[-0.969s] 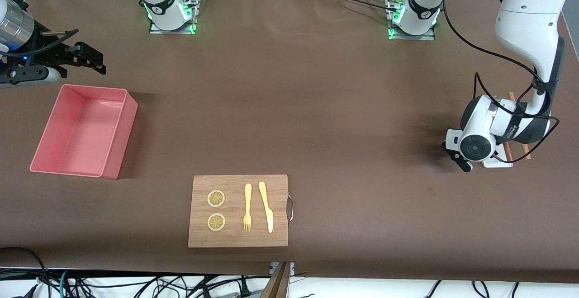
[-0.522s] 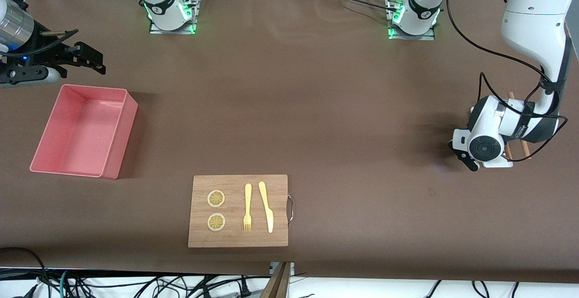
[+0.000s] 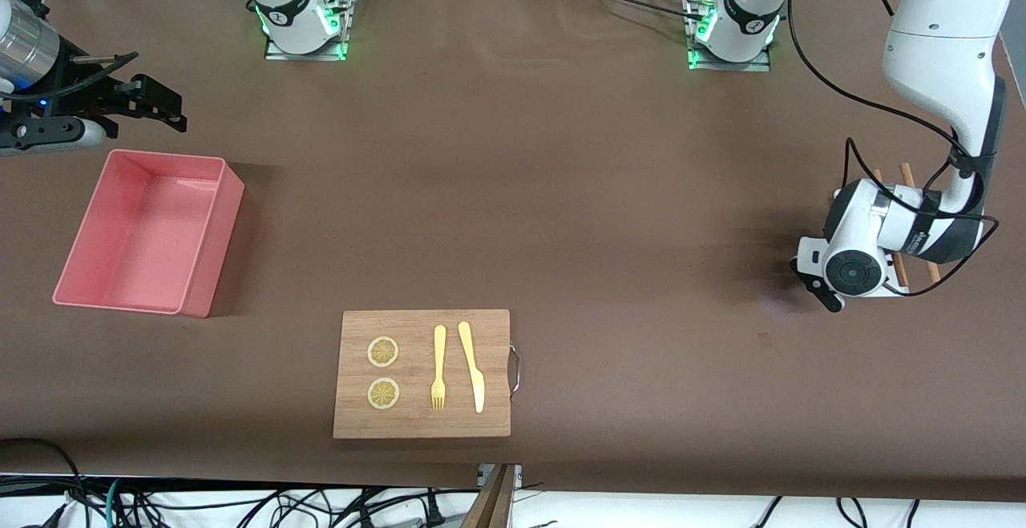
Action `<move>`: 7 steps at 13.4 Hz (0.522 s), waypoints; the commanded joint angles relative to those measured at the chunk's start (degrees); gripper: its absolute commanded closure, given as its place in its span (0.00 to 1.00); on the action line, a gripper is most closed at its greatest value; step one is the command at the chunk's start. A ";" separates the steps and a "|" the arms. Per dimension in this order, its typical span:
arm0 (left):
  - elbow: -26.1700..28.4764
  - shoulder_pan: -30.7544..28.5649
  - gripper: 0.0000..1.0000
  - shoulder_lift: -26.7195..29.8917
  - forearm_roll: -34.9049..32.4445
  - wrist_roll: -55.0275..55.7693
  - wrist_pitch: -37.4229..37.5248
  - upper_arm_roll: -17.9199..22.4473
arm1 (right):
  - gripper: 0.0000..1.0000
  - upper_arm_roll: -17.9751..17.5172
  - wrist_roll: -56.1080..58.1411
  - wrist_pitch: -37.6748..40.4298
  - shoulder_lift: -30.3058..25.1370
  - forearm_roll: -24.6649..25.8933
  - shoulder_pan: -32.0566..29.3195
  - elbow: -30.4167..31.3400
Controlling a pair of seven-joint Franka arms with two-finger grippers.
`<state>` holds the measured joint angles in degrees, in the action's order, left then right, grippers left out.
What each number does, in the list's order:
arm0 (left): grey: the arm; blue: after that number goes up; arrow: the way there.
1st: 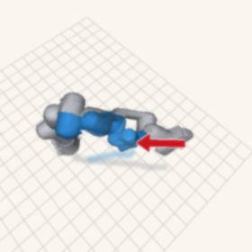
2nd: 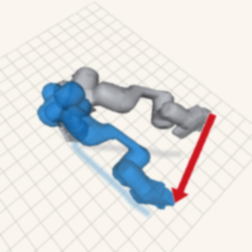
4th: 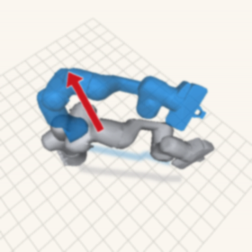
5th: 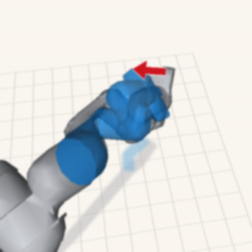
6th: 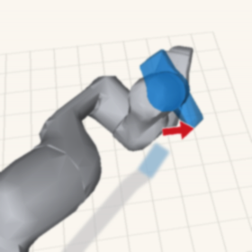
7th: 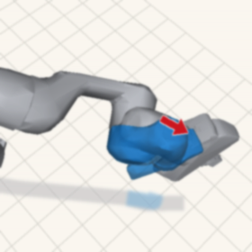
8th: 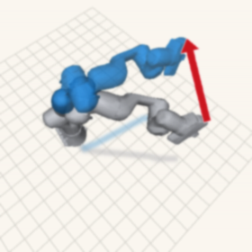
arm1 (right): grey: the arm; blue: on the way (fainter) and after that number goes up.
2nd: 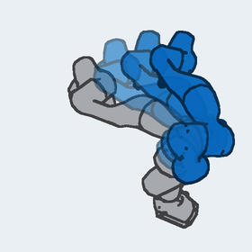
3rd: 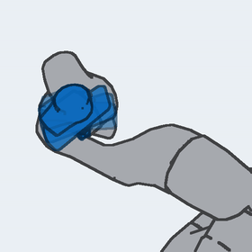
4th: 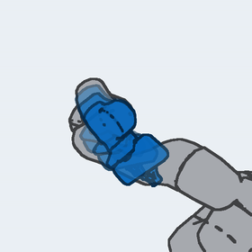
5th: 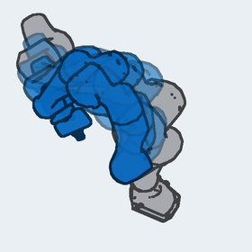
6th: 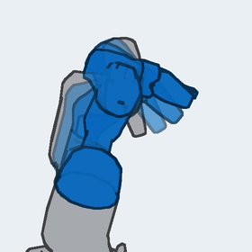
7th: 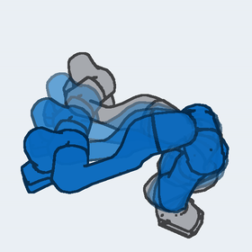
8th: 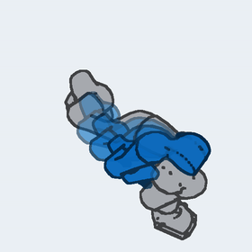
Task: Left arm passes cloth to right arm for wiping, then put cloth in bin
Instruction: 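Close the left gripper on the grey cloth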
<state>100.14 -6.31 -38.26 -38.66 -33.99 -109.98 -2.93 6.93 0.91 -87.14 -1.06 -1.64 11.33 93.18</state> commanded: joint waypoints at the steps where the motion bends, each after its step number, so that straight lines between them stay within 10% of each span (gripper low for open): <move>1: -2.06 0.34 0.36 -0.85 1.22 -1.69 3.36 0.29 | 0.00 -0.25 0.85 0.92 0.53 0.67 -0.52 -1.24; 5: -3.28 -0.10 0.48 -2.51 2.88 -0.82 4.16 0.29 | 0.00 -0.25 0.85 0.84 0.62 0.67 -0.61 -1.24; 7: -3.29 -0.19 0.77 -2.52 3.07 -1.95 4.34 0.29 | 0.00 -0.25 0.85 0.92 0.62 0.67 -0.52 -1.24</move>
<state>99.26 -6.49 -39.48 -36.92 -34.11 -107.10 -2.78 6.96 0.91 -87.14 -1.05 -1.64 11.32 93.18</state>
